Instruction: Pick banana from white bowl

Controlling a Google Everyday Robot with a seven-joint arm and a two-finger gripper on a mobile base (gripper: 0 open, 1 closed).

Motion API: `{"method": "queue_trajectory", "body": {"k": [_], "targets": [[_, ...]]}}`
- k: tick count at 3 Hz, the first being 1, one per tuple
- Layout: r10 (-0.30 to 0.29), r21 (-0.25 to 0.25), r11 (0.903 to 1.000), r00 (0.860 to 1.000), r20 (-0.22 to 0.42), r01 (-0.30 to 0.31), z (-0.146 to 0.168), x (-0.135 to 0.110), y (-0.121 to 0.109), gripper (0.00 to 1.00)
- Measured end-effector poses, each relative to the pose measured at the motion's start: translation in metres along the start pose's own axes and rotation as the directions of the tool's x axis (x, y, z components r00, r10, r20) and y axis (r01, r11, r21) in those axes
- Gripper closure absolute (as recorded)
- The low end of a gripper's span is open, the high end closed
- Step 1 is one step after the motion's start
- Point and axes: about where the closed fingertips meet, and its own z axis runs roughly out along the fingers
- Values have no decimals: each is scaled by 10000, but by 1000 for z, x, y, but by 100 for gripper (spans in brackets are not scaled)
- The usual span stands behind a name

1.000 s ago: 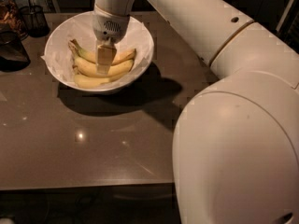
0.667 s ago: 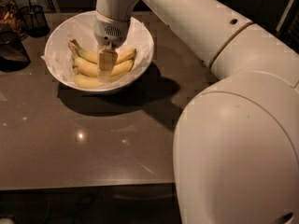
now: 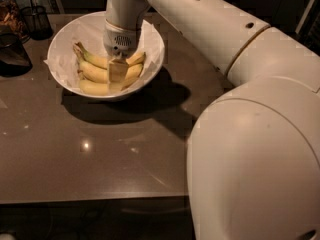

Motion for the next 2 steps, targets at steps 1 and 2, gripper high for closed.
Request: {"method": "queue_trajectory", "body": {"k": [1,2], "targets": [[9,-58,10000,10000,-59,-9,3,1,-1,43],[8,-81,10000,9999,-166,-9,7,1,-6,44]]}}
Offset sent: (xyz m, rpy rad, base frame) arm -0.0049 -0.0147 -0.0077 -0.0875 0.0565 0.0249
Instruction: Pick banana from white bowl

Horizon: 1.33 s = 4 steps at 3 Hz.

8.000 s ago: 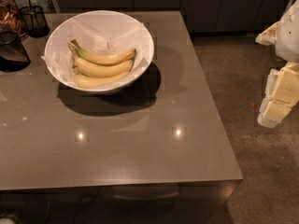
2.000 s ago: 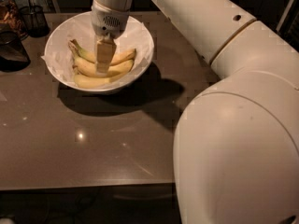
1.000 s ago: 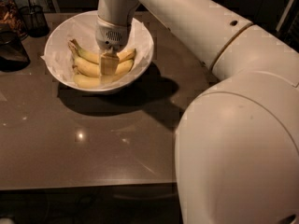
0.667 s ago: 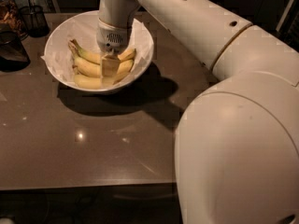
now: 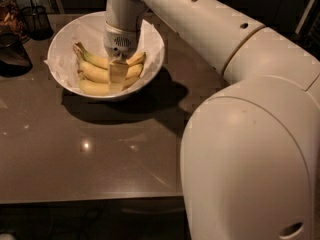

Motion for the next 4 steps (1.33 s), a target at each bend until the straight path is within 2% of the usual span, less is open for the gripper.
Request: {"method": "queue_trajectory", "body": {"k": [1,3,4], "targets": [[-32,-28,10000,10000,-70,32,6,0,-7,44],[88,-282,9996,9999,-88,-91,15,5,-7,43],[148,-330,9993,9998,-92,-151,16,6,-7,35]]}}
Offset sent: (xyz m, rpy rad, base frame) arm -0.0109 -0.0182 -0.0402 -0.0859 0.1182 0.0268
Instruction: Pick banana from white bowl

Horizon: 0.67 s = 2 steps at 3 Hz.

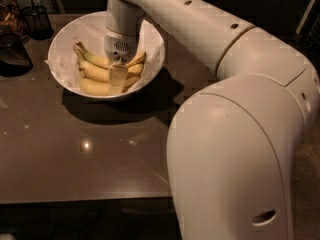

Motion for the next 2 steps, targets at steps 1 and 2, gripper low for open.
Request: {"method": "queue_trajectory", "body": {"k": [1,2], "targets": [[3,2,10000,10000,1,-3,0,0,0,54],[3,3,10000,10000,1,-3,0,0,0,78]]}}
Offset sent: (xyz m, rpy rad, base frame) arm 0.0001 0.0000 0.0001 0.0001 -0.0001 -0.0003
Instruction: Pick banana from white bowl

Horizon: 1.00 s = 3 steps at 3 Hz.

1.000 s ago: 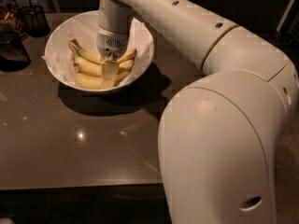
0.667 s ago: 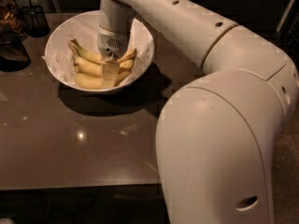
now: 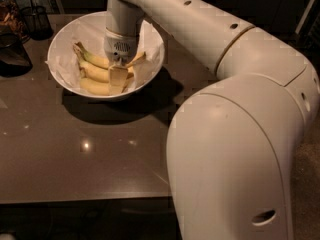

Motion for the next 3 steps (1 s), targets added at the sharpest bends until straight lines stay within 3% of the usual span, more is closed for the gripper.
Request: {"method": "queue_trajectory", "body": {"k": [1,2,3], "targets": [[0,0,10000,10000,0,0,0,0,0,98],[-136,857,9963,9996,258,114,-22,-7,10,100],[-575,1941,9800,9963,643,440,-62,-17,40,100]]}}
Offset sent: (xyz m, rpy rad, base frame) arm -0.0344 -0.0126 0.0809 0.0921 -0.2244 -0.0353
